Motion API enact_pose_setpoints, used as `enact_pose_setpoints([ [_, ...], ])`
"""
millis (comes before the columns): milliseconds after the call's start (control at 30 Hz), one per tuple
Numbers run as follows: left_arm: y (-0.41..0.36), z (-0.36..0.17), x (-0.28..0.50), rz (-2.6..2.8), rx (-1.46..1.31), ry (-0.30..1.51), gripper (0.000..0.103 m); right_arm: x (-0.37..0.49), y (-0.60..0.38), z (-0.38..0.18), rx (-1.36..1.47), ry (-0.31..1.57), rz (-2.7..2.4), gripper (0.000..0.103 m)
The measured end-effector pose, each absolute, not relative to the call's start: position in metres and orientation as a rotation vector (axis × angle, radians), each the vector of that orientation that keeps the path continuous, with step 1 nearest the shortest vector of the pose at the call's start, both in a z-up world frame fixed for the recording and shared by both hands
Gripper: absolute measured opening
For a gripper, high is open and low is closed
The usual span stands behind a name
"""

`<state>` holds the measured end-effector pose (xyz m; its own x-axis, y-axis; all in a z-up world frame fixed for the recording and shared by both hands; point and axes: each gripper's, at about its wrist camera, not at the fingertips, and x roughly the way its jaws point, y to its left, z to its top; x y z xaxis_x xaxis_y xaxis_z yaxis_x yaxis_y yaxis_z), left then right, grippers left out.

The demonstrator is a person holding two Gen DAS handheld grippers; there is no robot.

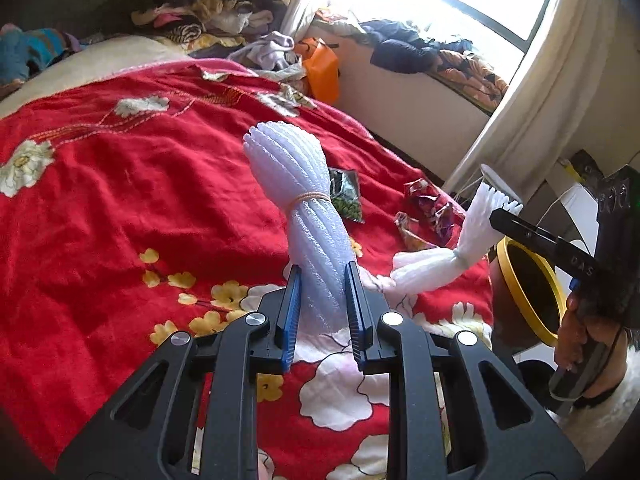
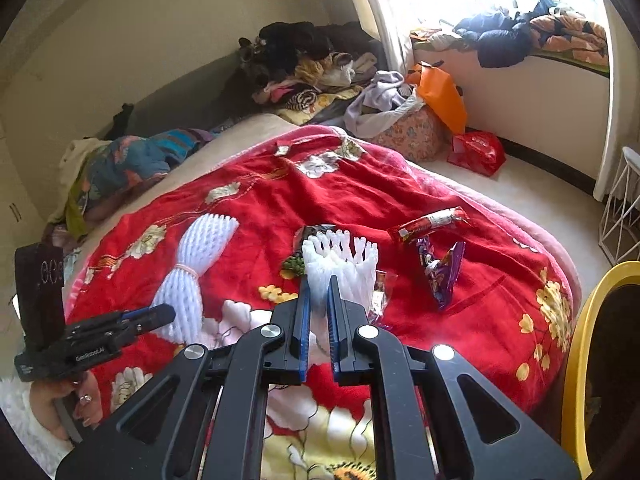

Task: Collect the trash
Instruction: 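Carry the large foam net with the left tool while the right tool carries the smaller net to the bin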

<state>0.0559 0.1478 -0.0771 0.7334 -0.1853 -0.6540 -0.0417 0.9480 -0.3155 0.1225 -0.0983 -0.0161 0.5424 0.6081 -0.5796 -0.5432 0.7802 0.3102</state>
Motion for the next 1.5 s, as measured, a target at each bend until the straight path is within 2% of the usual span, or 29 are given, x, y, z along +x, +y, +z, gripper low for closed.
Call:
enact_pose_setpoints([
  [1500,0.050,-0.018,0.065,-0.249,-0.151,0.657,0.016,0.099,-0.205,0.041,0.207,0.540,0.474,0.008],
])
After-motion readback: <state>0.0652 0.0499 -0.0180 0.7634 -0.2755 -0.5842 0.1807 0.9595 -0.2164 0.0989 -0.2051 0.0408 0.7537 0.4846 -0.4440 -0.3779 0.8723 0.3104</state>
